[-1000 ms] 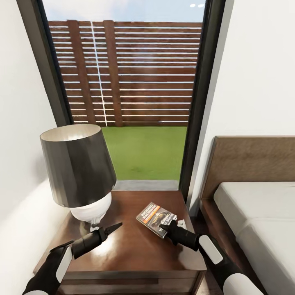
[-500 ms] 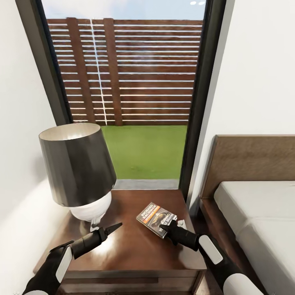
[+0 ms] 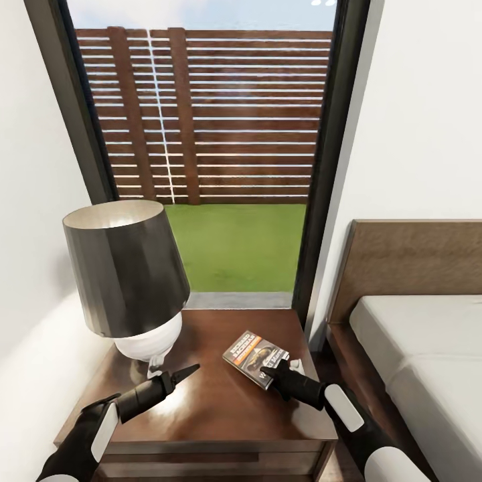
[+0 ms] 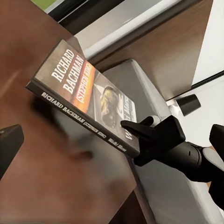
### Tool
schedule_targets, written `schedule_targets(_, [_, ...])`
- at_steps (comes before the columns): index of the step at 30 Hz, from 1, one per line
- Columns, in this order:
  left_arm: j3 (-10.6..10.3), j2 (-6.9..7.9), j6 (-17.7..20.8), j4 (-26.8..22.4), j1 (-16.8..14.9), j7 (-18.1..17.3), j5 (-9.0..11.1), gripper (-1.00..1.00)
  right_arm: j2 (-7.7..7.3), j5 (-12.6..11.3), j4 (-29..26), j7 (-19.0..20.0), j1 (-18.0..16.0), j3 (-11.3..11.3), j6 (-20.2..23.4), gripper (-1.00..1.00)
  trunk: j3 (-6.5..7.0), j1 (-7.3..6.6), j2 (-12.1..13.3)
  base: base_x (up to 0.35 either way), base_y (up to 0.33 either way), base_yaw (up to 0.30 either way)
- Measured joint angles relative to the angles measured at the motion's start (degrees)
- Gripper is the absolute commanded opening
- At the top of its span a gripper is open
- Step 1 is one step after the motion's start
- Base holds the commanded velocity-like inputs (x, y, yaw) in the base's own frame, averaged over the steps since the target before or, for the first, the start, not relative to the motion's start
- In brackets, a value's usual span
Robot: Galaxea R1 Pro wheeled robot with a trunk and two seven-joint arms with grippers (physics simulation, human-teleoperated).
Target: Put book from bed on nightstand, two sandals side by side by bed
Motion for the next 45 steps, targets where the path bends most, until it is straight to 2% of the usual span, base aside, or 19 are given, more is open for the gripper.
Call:
schedule_targets(31, [0.0, 0.01, 0.0, 0.1, 0.0, 0.0, 0.0, 1.00, -0.07, 0.0, 0.0, 0.0, 0.0, 0.0, 0.0, -1.00, 0.00, 0.00, 0.0, 0.000, 0.000, 0.000])
schedule_targets(32, [0.0, -0.01, 0.0, 0.1, 0.0, 0.0, 0.0, 1.00, -0.05, 0.0, 0.0, 0.0, 0.0, 0.0, 0.0, 1.00, 0.00, 0.00, 0.0, 0.000, 0.000, 0.000])
schedule_targets(45, [0.0, 0.00, 0.0, 0.0, 0.0, 0.0, 0.0, 1.00, -0.06, 0.0, 0.0, 0.0, 0.0, 0.0, 0.0, 1.00, 0.00, 0.00, 0.0, 0.000, 0.000, 0.000])
